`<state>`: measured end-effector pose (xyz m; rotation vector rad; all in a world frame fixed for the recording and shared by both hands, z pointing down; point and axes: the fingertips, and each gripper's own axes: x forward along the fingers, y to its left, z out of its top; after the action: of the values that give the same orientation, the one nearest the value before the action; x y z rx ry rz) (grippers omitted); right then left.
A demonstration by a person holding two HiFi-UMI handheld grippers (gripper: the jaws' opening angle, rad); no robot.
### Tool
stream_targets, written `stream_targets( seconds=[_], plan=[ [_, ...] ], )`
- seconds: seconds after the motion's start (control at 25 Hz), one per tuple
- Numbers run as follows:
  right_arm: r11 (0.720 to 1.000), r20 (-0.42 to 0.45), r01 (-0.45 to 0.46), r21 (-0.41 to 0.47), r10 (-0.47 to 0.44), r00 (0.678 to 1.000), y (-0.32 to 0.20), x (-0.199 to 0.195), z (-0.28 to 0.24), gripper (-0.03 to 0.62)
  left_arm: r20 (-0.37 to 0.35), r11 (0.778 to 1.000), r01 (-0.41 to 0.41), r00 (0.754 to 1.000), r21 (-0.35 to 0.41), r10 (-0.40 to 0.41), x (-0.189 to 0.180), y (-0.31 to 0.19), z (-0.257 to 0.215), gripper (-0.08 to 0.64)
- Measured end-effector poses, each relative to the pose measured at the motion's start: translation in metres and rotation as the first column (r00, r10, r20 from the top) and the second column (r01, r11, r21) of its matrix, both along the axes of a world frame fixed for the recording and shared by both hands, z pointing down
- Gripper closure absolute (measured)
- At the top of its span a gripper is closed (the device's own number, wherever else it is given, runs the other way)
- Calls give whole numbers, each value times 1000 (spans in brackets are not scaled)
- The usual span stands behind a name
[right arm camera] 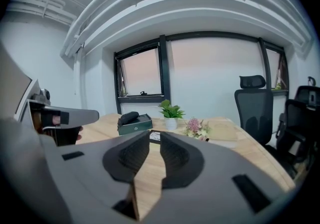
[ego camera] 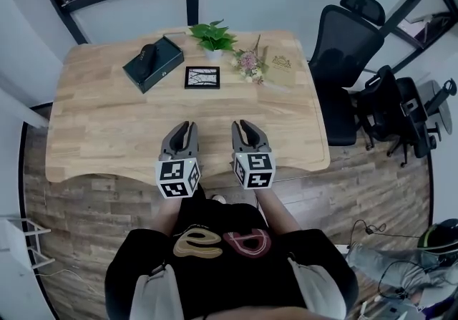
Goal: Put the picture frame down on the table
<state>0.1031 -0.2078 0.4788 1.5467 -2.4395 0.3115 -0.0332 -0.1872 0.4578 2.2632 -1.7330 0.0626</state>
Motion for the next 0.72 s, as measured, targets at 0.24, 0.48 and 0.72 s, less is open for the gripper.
stream_targets(
  seconds=[0.24,0.48,0.72],
  plan=[
    [1000,15,6,28,-7,1000,9,8,-4,555,-2,1000,20,1000,-8,-20,2,8,3,499],
    [999,-4,0,46,0,1000,15,17,-3,579,-4,1000,23,1000,-8,-23,9,14,5,505],
    [998,-20,-2,61,3,1000,19,22,-5,581,-8,1000,20,1000,-7,-20,14,19,7,509]
  ],
)
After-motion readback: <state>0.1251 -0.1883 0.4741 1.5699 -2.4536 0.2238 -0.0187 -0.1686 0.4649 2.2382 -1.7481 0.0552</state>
